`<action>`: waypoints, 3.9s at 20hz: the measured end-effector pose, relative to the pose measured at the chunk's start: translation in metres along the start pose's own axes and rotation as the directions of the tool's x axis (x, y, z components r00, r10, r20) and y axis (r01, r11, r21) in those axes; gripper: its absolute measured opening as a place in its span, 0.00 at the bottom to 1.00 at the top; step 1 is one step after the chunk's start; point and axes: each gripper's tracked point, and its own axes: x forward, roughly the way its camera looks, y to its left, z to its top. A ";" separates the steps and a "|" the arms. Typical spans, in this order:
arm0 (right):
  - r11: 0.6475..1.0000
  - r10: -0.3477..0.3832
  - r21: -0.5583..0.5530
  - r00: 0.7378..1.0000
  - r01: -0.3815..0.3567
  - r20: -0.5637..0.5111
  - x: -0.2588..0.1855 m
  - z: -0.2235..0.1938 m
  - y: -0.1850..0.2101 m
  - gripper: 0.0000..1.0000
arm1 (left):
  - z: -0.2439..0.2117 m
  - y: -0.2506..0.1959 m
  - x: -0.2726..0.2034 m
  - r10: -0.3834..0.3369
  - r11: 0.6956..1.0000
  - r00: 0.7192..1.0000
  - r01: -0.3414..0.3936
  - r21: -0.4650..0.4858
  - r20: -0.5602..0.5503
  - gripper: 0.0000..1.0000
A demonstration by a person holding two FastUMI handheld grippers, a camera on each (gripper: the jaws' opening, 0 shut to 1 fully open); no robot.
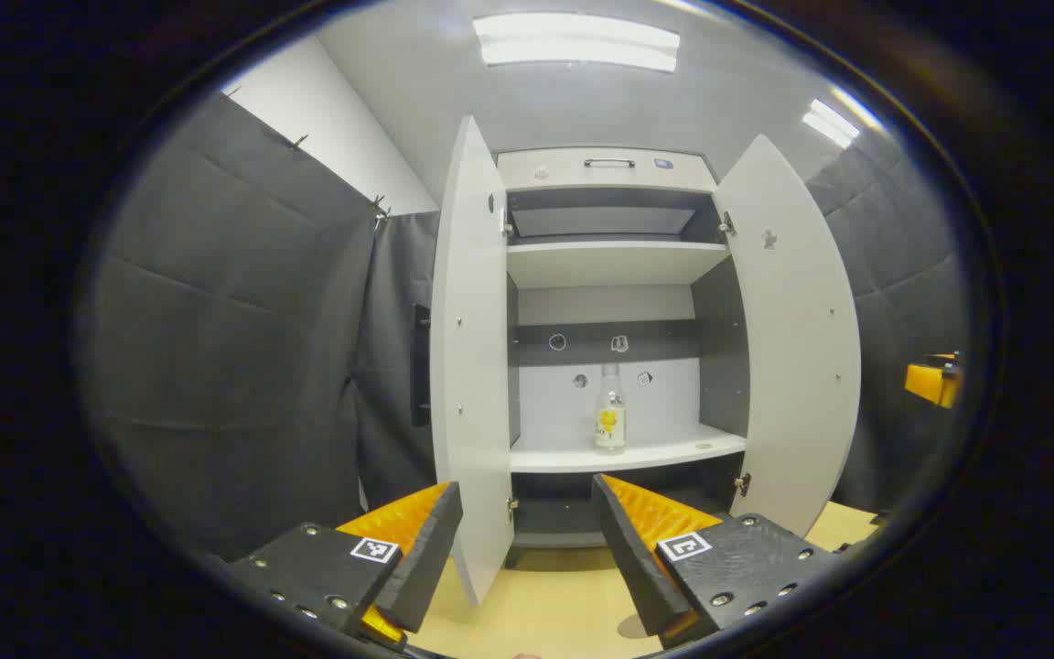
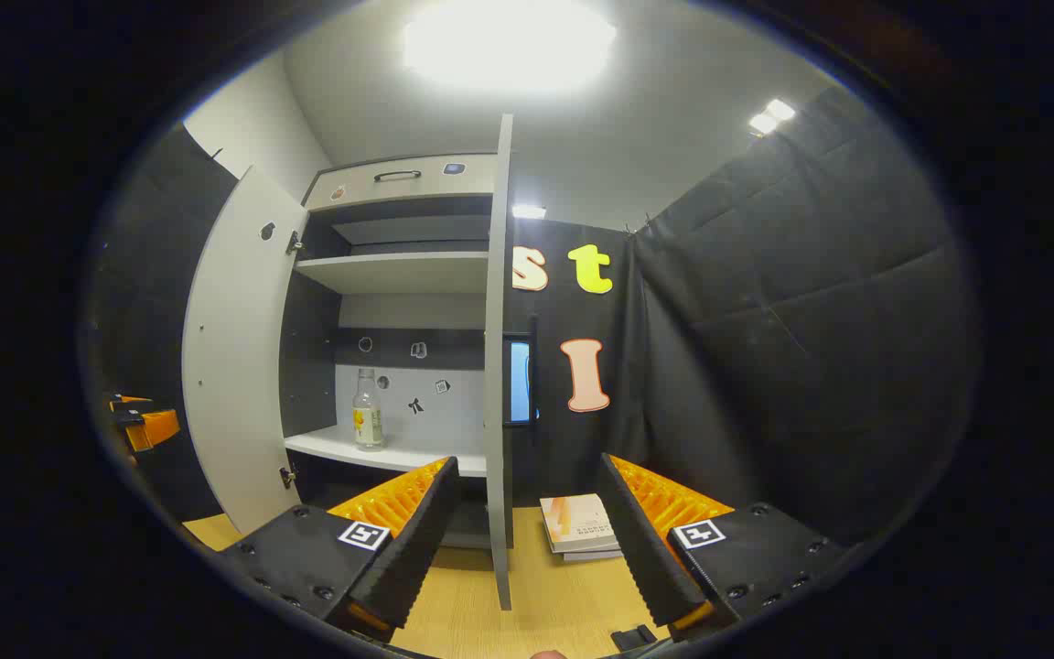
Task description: Grasp the bottle in the cabinet with the left hand and place it on the coaster, then close the right door with the right hand and the left door with the left hand.
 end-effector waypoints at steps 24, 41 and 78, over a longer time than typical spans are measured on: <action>0.999 0.042 0.000 0.999 -0.042 0.001 0.015 -0.017 -0.026 0.96 | -0.008 -0.032 -0.004 0.041 0.999 0.999 -0.042 -0.020 -0.035 0.88; 0.999 0.042 0.036 0.998 -0.040 -0.056 0.041 -0.051 -0.076 0.96 | 0.049 -0.100 0.112 -0.048 0.999 0.998 0.048 -0.008 0.027 0.87; 0.929 -0.370 -0.052 0.924 0.367 -0.097 0.116 -0.070 -0.136 0.93 | 0.002 -0.166 0.439 -0.253 0.967 0.965 0.250 -0.057 -0.064 0.85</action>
